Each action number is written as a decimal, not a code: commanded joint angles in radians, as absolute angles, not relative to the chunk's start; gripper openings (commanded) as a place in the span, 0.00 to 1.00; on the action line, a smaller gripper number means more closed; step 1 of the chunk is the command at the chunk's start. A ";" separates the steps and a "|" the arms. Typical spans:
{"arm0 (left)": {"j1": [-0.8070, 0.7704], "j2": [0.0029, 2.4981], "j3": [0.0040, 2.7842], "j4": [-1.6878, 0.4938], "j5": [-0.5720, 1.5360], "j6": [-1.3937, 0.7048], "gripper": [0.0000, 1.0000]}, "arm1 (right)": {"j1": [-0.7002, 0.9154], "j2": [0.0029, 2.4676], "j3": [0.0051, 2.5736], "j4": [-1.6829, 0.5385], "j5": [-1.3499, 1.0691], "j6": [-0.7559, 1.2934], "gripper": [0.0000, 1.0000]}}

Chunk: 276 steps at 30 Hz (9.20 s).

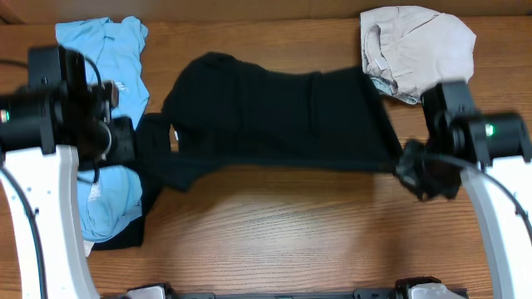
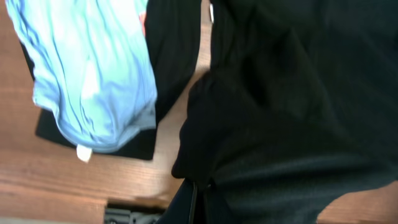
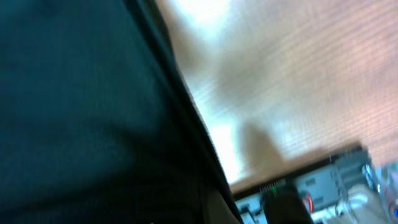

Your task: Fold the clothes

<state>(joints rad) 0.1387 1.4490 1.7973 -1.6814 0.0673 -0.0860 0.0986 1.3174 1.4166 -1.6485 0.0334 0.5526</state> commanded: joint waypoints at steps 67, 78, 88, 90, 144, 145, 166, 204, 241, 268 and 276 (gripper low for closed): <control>-0.021 1.786 1.688 -0.937 0.107 -0.026 1.00 | 0.030 1.581 1.346 -0.995 0.021 0.327 0.84; -0.022 1.946 1.816 -0.670 0.168 0.024 1.00 | 0.043 1.707 1.382 -0.628 -0.005 0.173 0.79; -0.047 2.270 2.119 -0.665 0.174 0.073 1.00 | 0.079 1.990 1.474 -0.551 0.019 0.114 0.67; -0.059 2.294 2.123 -0.653 0.156 0.079 1.00 | 0.083 2.026 1.474 -0.532 0.034 0.114 0.65; -0.144 2.572 2.122 -0.506 0.315 0.206 0.80 | 0.082 2.231 1.474 -0.170 0.111 0.030 0.31; -0.145 2.572 2.122 -0.498 0.311 0.206 0.60 | 0.082 2.231 1.474 -0.171 0.111 0.030 0.29; -0.142 2.571 2.576 -0.853 0.167 0.067 0.04 | 0.082 2.041 1.475 -0.297 0.010 0.105 0.04; -0.145 2.571 2.699 -1.249 -0.007 0.098 0.04 | 0.146 1.990 1.473 -0.477 -0.200 -0.021 0.60; -0.144 2.571 2.700 -1.217 -0.003 0.097 0.04 | -0.072 1.964 1.621 -0.648 -0.339 0.268 0.62; -0.145 2.571 2.699 -1.207 0.000 0.097 0.04 | 0.129 1.911 1.261 -0.772 -0.149 0.577 0.53; -0.145 2.571 2.699 -1.207 0.001 0.097 0.04 | 0.119 1.911 1.284 -0.654 -0.094 0.575 0.04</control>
